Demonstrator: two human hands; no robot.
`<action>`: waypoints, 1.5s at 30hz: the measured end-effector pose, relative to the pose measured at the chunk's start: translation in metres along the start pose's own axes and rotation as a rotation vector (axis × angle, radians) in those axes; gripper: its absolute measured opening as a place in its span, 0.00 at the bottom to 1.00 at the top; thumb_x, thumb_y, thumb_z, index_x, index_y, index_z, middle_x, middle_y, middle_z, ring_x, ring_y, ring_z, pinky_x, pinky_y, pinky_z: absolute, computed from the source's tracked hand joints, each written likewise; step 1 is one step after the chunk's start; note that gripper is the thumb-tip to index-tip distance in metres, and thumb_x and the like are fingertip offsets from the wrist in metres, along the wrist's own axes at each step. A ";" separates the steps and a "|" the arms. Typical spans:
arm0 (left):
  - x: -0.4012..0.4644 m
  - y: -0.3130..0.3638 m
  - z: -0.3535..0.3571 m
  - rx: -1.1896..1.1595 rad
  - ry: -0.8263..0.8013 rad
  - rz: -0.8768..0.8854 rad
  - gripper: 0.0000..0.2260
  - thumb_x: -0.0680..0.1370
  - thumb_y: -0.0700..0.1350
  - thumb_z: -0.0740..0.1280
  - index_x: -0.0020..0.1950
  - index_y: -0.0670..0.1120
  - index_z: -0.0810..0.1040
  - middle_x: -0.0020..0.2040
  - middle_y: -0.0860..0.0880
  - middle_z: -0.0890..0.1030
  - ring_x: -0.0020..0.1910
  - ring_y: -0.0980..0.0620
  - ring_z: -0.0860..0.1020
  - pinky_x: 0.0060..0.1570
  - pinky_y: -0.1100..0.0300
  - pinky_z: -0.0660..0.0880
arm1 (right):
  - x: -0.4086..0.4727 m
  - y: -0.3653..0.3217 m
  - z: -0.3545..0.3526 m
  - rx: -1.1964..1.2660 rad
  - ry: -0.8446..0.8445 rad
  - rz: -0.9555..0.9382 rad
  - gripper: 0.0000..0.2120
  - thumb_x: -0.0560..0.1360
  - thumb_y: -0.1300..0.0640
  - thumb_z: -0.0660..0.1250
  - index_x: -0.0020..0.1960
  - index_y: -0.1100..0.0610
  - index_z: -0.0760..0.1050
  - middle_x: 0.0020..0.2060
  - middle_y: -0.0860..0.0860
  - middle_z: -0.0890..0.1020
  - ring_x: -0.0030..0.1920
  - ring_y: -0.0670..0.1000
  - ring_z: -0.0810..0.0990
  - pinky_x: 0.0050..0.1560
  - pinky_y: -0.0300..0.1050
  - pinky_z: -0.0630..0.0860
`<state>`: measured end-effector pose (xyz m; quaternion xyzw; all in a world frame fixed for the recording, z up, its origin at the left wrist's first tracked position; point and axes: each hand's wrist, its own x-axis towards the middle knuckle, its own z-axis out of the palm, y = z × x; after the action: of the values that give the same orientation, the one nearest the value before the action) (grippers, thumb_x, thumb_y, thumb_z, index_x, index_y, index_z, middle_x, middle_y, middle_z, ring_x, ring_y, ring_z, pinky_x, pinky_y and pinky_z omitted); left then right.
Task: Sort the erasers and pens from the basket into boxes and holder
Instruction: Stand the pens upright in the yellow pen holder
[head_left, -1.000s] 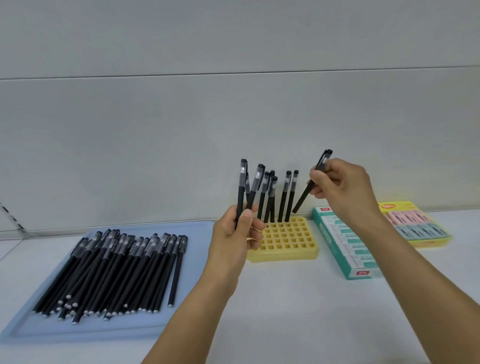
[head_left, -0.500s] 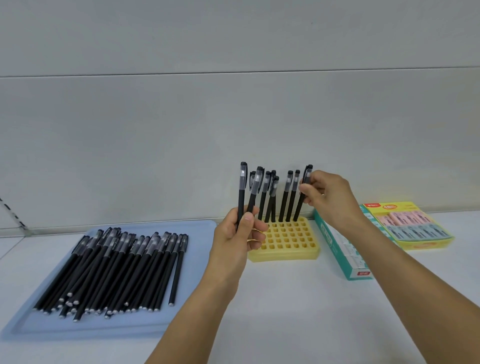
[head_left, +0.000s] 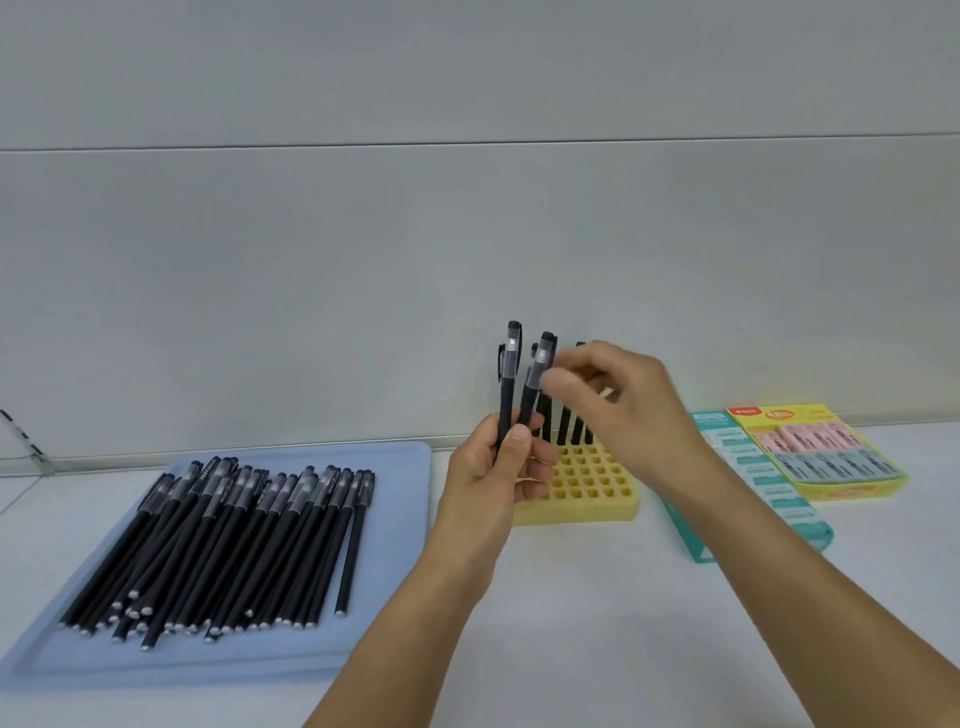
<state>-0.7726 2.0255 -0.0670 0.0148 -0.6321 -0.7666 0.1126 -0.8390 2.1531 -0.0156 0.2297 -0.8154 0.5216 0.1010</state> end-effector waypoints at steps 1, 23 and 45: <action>0.000 0.000 0.002 0.013 -0.020 0.004 0.10 0.83 0.46 0.58 0.58 0.46 0.78 0.43 0.46 0.82 0.41 0.51 0.78 0.43 0.61 0.77 | -0.001 -0.005 0.005 -0.002 -0.067 -0.005 0.04 0.74 0.52 0.71 0.45 0.52 0.81 0.38 0.49 0.82 0.39 0.48 0.78 0.40 0.40 0.74; 0.013 -0.004 -0.035 -0.007 0.340 0.048 0.10 0.83 0.46 0.60 0.53 0.48 0.81 0.40 0.53 0.79 0.43 0.58 0.78 0.52 0.59 0.77 | 0.028 0.064 -0.026 -0.183 0.122 0.131 0.05 0.78 0.57 0.66 0.48 0.58 0.78 0.39 0.53 0.82 0.39 0.51 0.82 0.35 0.32 0.75; 0.059 -0.005 -0.040 0.695 0.149 0.169 0.10 0.77 0.41 0.69 0.43 0.56 0.80 0.38 0.54 0.84 0.40 0.55 0.82 0.50 0.54 0.80 | 0.027 0.079 -0.021 -0.283 0.026 0.188 0.07 0.76 0.51 0.69 0.47 0.55 0.81 0.40 0.50 0.85 0.40 0.51 0.84 0.49 0.55 0.80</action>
<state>-0.8241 1.9770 -0.0725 0.0557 -0.8439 -0.4906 0.2096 -0.9018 2.1929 -0.0592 0.1292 -0.8973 0.4115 0.0940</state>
